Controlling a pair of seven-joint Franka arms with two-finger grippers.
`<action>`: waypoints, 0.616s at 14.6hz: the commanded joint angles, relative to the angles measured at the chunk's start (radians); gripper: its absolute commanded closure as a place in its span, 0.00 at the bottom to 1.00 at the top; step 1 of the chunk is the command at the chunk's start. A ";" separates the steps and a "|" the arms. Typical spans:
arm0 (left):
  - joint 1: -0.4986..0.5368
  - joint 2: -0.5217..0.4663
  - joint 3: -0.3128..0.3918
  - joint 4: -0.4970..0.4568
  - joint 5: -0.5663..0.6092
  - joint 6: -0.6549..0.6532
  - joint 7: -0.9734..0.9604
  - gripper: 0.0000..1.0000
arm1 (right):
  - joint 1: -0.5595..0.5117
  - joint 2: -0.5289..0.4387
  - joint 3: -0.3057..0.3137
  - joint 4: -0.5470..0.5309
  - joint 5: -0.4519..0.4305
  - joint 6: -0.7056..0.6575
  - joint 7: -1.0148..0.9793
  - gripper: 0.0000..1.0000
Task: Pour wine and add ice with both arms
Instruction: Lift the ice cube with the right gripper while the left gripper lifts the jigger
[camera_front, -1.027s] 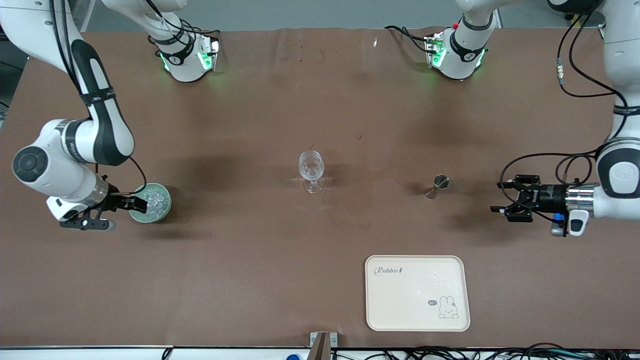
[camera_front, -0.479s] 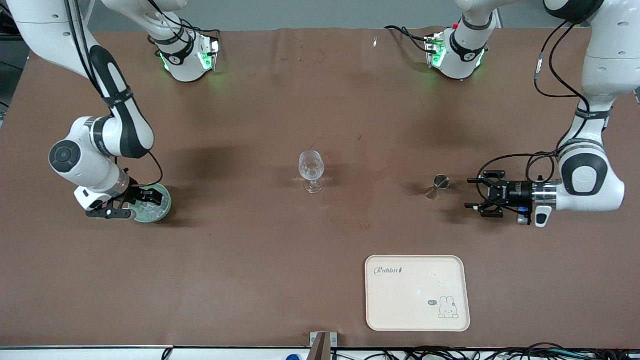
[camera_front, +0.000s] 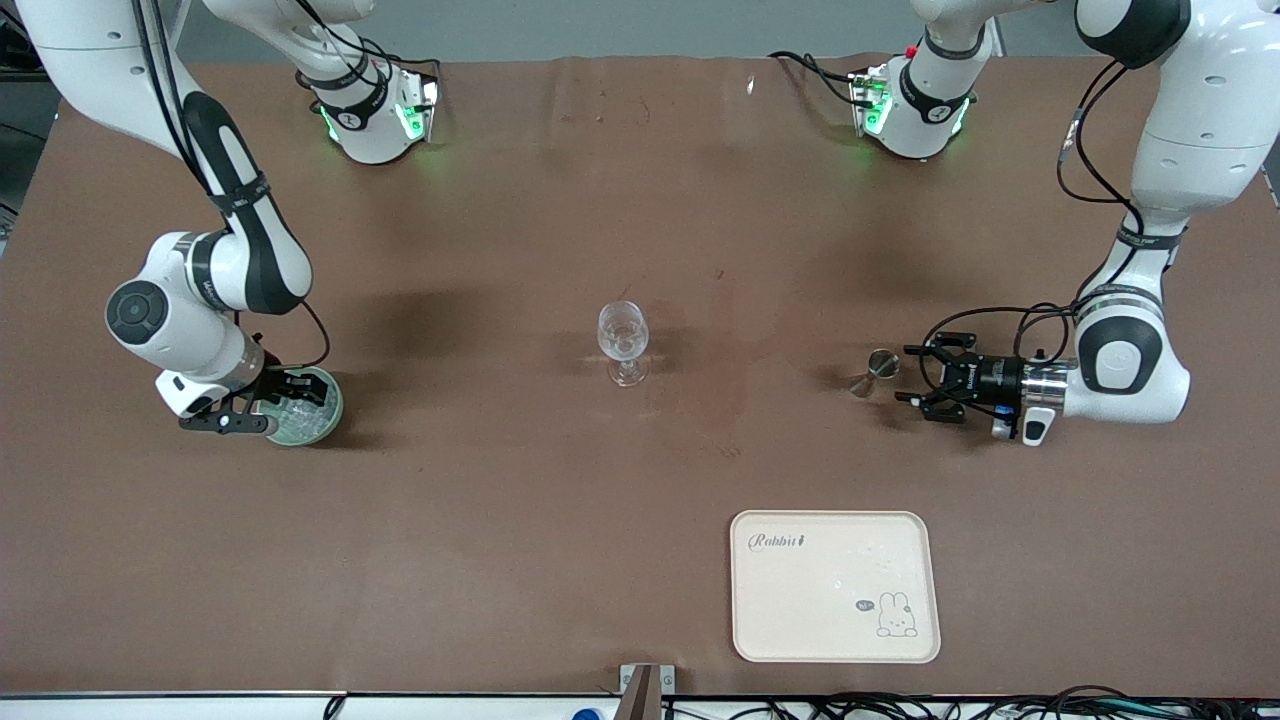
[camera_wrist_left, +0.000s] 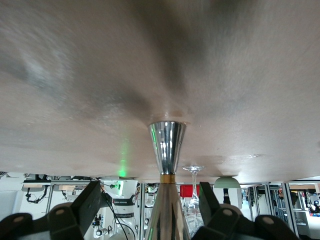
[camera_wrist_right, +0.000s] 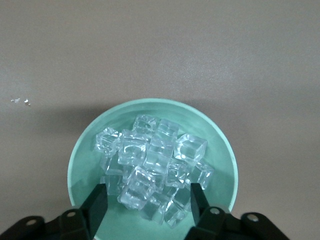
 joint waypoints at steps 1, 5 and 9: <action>-0.003 0.012 -0.002 -0.009 -0.025 0.010 0.007 0.14 | 0.004 -0.028 0.000 -0.036 0.010 0.027 0.009 0.27; -0.005 0.028 -0.018 -0.013 -0.062 0.010 0.018 0.20 | 0.002 -0.022 0.000 -0.036 0.010 0.050 0.009 0.31; -0.005 0.039 -0.030 -0.015 -0.096 0.009 0.032 0.26 | 0.004 -0.011 0.000 -0.036 0.020 0.059 0.009 0.31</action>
